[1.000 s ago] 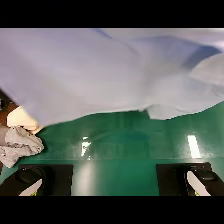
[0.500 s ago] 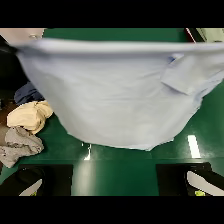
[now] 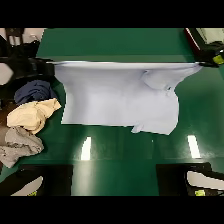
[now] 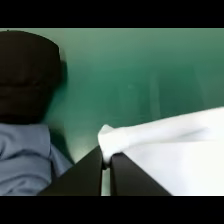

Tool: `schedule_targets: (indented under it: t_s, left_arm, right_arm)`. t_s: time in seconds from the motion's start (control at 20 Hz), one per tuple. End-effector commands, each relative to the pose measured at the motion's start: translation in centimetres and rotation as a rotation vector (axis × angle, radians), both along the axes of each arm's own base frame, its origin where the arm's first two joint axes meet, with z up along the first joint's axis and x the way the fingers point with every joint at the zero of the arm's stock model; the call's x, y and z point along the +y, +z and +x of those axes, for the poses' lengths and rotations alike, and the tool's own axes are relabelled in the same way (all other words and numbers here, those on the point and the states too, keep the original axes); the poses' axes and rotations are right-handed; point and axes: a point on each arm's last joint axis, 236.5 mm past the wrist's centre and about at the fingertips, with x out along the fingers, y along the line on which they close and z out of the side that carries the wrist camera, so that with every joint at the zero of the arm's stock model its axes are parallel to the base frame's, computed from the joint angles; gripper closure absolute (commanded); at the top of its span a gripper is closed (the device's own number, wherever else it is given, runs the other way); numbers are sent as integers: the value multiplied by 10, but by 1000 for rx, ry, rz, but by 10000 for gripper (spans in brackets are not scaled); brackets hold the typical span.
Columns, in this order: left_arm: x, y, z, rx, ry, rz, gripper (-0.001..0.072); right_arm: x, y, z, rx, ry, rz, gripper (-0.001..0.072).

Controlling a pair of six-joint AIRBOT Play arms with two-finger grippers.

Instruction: Fold the shirts.

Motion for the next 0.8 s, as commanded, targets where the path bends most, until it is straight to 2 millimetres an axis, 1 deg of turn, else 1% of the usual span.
schedule_targets:
  t_s: [0.0, 0.1, 0.2, 0.35, 0.45, 0.55, 0.65, 0.75]
  left_arm:
    - [-2, -35, 50, -45, 7, -39, 679]
    - [-6, -53, 69, -31, 3, -38, 679]
    - [-5, -67, 89, -15, 19, -50, 679]
    - [0, -79, 111, 0, 52, -82, 680]
    - [5, -86, 119, 23, 66, -85, 679]
    - [14, -102, 113, 86, 66, -45, 679]
    - [24, -127, 94, 209, 64, 2, 679]
    - [33, -151, 73, 336, 54, 51, 679]
  right_arm:
    - [2, -29, 38, -85, -8, 29, 698]
    - [0, -43, 51, -103, -31, 42, 698]
    - [0, -56, 61, -105, -39, 49, 698]
    - [6, -74, 69, -88, -25, 48, 698]
    - [14, -84, 69, -60, -10, 51, 699]
    - [17, -99, 60, 9, -4, 47, 698]
    - [18, -111, 48, 66, -7, 54, 698]
    - [19, -126, 28, 129, -9, 57, 699]
